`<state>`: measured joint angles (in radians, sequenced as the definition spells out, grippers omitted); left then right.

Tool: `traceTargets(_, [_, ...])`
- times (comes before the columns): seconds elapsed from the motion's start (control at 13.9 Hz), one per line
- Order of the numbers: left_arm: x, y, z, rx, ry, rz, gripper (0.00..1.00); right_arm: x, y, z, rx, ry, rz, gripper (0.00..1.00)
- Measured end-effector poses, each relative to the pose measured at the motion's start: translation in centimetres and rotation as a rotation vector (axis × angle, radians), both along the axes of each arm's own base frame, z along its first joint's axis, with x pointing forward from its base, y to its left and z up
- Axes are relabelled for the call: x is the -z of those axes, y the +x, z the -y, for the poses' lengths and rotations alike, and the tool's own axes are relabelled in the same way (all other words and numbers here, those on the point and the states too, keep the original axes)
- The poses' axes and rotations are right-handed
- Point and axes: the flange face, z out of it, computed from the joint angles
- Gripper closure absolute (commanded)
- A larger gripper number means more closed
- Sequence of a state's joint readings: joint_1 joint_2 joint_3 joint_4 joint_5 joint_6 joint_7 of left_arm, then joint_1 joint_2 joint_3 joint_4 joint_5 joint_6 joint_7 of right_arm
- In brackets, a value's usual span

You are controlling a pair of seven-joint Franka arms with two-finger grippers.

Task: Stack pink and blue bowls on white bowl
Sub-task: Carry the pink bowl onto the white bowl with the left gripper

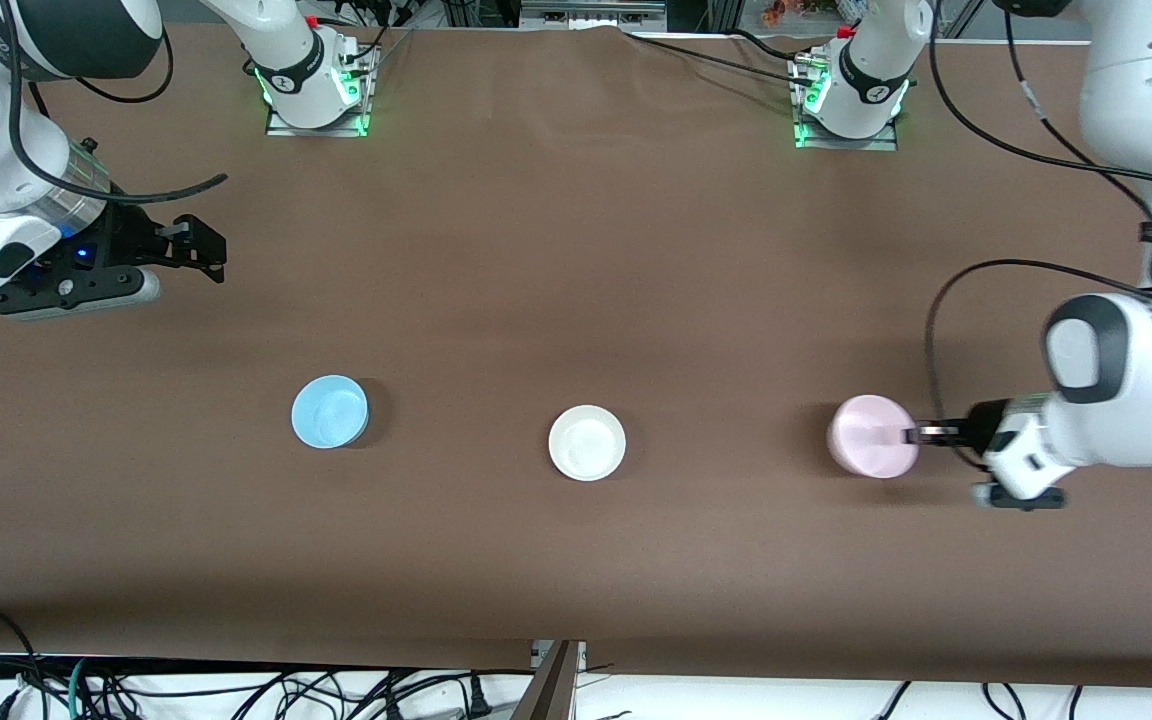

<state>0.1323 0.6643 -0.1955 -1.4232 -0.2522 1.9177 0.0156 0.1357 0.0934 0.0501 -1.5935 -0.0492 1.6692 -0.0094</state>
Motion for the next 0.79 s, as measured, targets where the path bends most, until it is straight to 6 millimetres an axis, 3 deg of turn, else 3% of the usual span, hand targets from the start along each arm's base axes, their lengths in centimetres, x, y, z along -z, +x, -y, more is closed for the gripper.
traceTargets(0.14, [-0.8, -0.5, 7.4, -0.016, -0.015, -0.023, 1.0, 0.0, 0.0, 0.0, -0.001, 0.0, 0.0, 0.0])
traceTargets(0.36, [-0.6, -1.3, 16.3, -0.041, -0.011, 0.015, 1.0, 0.0, 0.0, -0.1, -0.002, 0.0, 0.0, 0.0])
traceTargets(0.58, [0.9, -2.6, 23.8, -0.095, -0.014, 0.046, 1.0, 0.0, 0.0, -0.2, -0.003, 0.0, 0.001, 0.0])
traceTargets(0.79, [2.4, -4.0, 28.6, -0.122, -0.023, 0.063, 1.0, 0.0, 0.0, -0.2, -0.003, 0.0, 0.001, 0.0])
